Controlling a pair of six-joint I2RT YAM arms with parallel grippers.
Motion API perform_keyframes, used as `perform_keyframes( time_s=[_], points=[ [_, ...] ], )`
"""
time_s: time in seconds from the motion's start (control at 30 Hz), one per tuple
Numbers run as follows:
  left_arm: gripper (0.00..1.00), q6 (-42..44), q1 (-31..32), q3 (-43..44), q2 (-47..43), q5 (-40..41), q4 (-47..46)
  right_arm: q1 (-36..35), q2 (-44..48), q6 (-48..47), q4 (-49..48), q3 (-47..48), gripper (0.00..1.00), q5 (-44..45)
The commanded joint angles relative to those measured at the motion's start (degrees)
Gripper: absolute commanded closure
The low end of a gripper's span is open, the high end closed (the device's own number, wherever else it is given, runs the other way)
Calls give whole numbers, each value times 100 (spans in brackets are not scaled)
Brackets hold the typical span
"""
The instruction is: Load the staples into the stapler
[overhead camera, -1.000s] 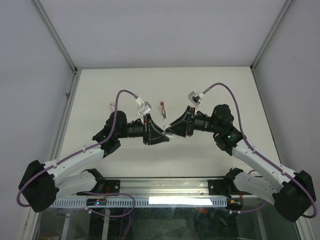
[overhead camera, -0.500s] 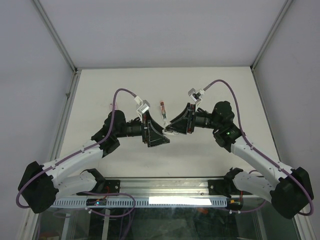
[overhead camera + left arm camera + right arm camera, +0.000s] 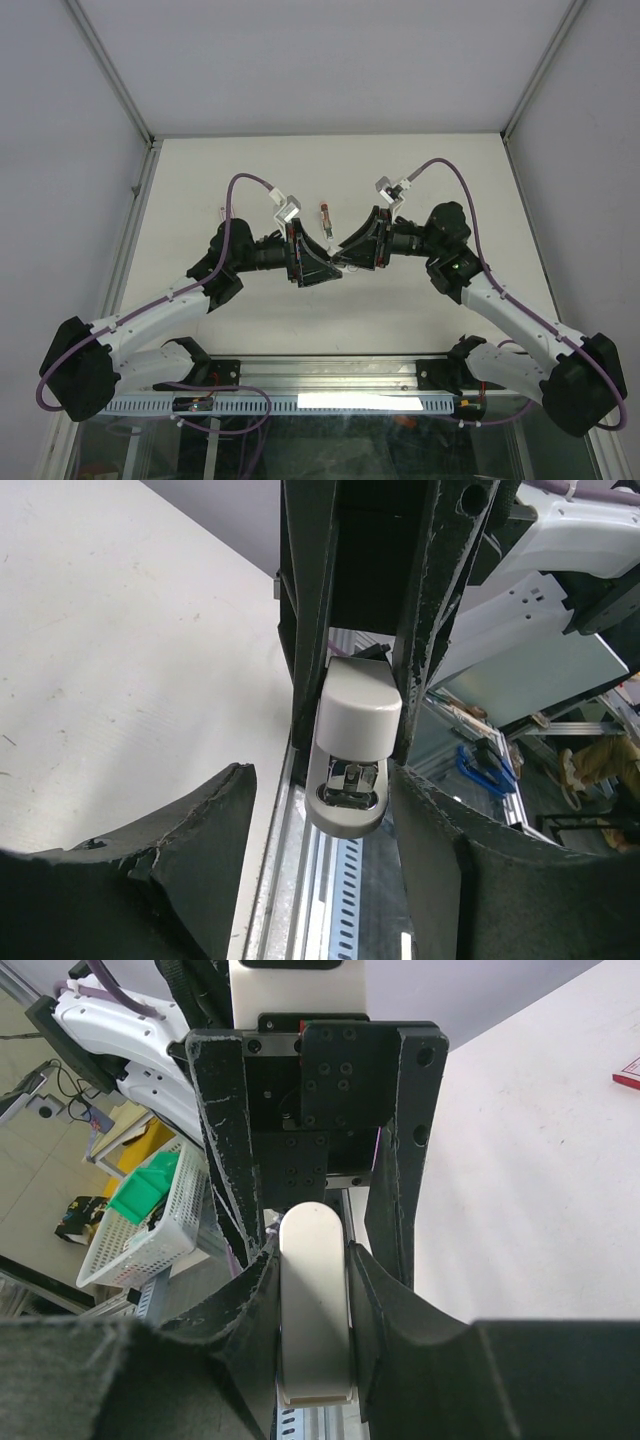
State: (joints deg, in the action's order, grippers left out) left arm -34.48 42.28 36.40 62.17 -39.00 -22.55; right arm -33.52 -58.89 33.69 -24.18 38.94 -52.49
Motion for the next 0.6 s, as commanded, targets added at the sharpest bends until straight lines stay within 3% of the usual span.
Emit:
perform_keyframes(
  time_s=[0.0,0.13,0.37,0.57],
  points=[
    [42,-151,-42,194,-21,33,-578,-15,-33,102,-397,184,76,-169],
    [43,-182,-41,184,-22,13,-652,-36,-53,111,-405,185,76,-166],
    [68,-190,-40,115,-25,-162,-698,-46,-14,137,-380,167,75,47],
    [93,-119,-36,95,39,-552,-654,-37,-1,142,-68,295,56,306]
  ],
)
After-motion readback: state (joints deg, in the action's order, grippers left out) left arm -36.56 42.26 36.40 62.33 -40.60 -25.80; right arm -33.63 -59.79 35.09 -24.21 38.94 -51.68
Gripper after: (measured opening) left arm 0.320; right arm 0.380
